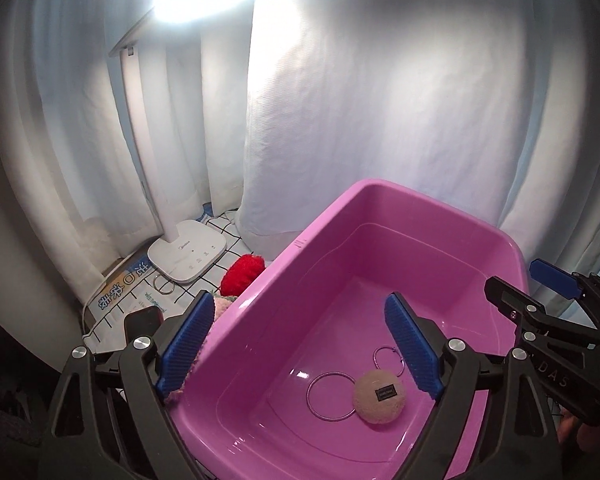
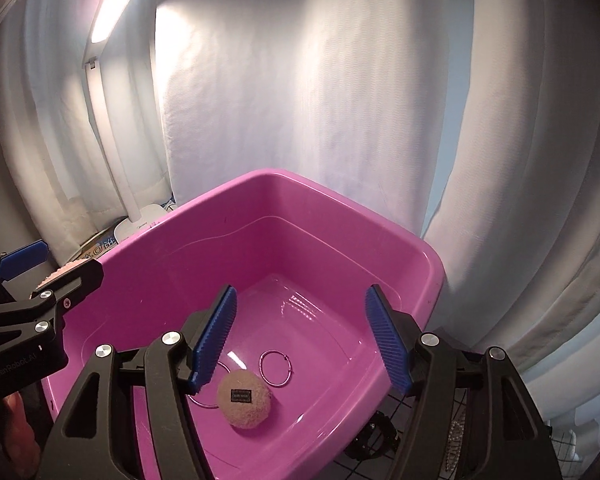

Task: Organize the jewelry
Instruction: 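Carry the small hoop and headband over the pink tub and release both, then move both tools back over the table toward the watch and lanyard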

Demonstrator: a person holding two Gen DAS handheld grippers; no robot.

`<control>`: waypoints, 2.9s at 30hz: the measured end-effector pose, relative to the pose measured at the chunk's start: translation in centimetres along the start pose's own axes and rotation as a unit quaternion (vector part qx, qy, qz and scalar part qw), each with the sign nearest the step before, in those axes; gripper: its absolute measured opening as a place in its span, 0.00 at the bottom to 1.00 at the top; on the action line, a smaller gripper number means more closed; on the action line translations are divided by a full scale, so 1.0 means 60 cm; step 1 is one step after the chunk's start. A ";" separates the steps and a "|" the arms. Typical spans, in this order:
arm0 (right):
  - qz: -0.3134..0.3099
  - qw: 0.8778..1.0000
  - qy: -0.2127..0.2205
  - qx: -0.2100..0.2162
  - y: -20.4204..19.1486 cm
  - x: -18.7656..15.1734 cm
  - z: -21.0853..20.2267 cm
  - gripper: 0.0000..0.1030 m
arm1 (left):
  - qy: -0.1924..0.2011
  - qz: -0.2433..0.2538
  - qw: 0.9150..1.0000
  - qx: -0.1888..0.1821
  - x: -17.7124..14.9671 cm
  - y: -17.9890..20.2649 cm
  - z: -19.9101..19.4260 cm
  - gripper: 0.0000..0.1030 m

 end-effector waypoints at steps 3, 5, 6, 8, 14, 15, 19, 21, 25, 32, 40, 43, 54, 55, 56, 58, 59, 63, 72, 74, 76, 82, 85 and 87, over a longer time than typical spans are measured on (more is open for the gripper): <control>0.017 1.000 0.003 -0.004 0.020 -0.020 -0.020 0.62 | -0.003 0.012 1.000 -0.003 -0.009 0.021 -0.002 0.83; 0.030 1.000 0.005 -0.005 0.036 -0.036 -0.035 0.62 | -0.009 0.017 1.000 -0.010 -0.020 0.037 -0.005 0.83; 0.034 0.999 0.007 -0.006 0.043 -0.043 -0.043 0.62 | -0.011 0.022 1.000 -0.013 -0.026 0.046 -0.006 0.83; 0.041 0.999 0.009 -0.009 0.055 -0.055 -0.057 0.62 | -0.017 0.034 0.999 -0.018 -0.039 0.067 -0.008 0.83; 0.057 0.998 0.012 -0.012 0.081 -0.084 -0.093 0.62 | -0.020 0.059 0.997 -0.038 -0.067 0.116 -0.029 0.83; 0.057 0.998 0.013 -0.013 0.084 -0.087 -0.099 0.62 | -0.018 0.061 0.997 -0.039 -0.069 0.120 -0.033 0.83; 0.057 0.998 0.015 -0.016 0.089 -0.097 -0.118 0.62 | -0.018 0.059 0.997 -0.043 -0.072 0.128 -0.045 0.83; 0.057 0.998 0.017 -0.015 0.087 -0.101 -0.127 0.62 | -0.016 0.055 0.997 -0.045 -0.072 0.128 -0.050 0.83; 0.053 0.998 0.021 -0.014 0.083 -0.104 -0.140 0.62 | -0.009 0.050 0.998 -0.042 -0.067 0.122 -0.064 0.83; 0.045 0.999 0.028 -0.006 0.063 -0.097 -0.150 0.62 | -0.001 0.035 0.999 -0.029 -0.051 0.090 -0.075 0.83; 0.050 0.998 0.042 -0.004 0.056 -0.102 -0.175 0.62 | 0.009 0.034 0.999 -0.038 -0.049 0.096 -0.101 0.83; 0.059 0.997 0.043 -0.007 0.069 -0.121 -0.191 0.62 | 0.016 0.042 0.998 -0.047 -0.052 0.119 -0.118 0.83; 0.117 0.991 0.041 -0.054 0.168 -0.234 -0.273 0.62 | -0.006 0.102 0.989 -0.110 -0.115 0.273 -0.158 0.86; 0.124 0.990 0.038 -0.060 0.181 -0.249 -0.282 0.62 | -0.010 0.108 0.987 -0.116 -0.124 0.289 -0.160 0.86; 0.130 0.989 0.036 -0.066 0.193 -0.265 -0.290 0.62 | -0.015 0.114 0.986 -0.123 -0.134 0.306 -0.162 0.86; 0.145 0.986 0.029 -0.081 0.219 -0.301 -0.306 0.62 | -0.021 0.127 0.983 -0.134 -0.155 0.339 -0.166 0.88; 0.153 0.984 0.024 -0.088 0.233 -0.321 -0.313 0.62 | -0.023 0.134 0.981 -0.138 -0.166 0.355 -0.167 0.89; 0.195 0.974 -0.003 -0.119 0.290 -0.408 -0.336 0.62 | -0.050 0.154 0.975 -0.153 -0.217 0.412 -0.156 0.89; 0.270 0.950 -0.052 -0.151 0.376 -0.571 -0.342 0.62 | -0.108 0.192 0.965 -0.146 -0.325 0.496 -0.093 0.89; 0.279 0.947 -0.066 -0.146 0.387 -0.597 -0.328 0.62 | -0.119 0.191 0.964 -0.141 -0.342 0.501 -0.073 0.89; 0.284 0.946 -0.079 -0.136 0.393 -0.616 -0.310 0.62 | -0.130 0.185 0.965 -0.131 -0.355 0.497 -0.054 0.89; 0.278 0.948 -0.109 -0.106 0.407 -0.654 -0.241 0.62 | -0.148 0.160 0.972 -0.092 -0.362 0.463 0.006 0.89; 0.271 0.951 -0.117 -0.094 0.412 -0.658 -0.210 0.62 | -0.158 0.145 0.974 -0.072 -0.359 0.448 0.038 0.89; 0.265 0.953 -0.122 -0.086 0.415 -0.657 -0.193 0.62 | -0.160 0.140 0.975 -0.061 -0.357 0.443 0.054 0.89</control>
Point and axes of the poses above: each gripper's, at about its wrist camera, not at the fingertips, and z roughly the way its jaws point, y to its right, x to its top, the point moved 2 cm from there along z, roughly the way its jaws point, and after that the axes turned 9 degrees about -z, right-handed, at the moved point
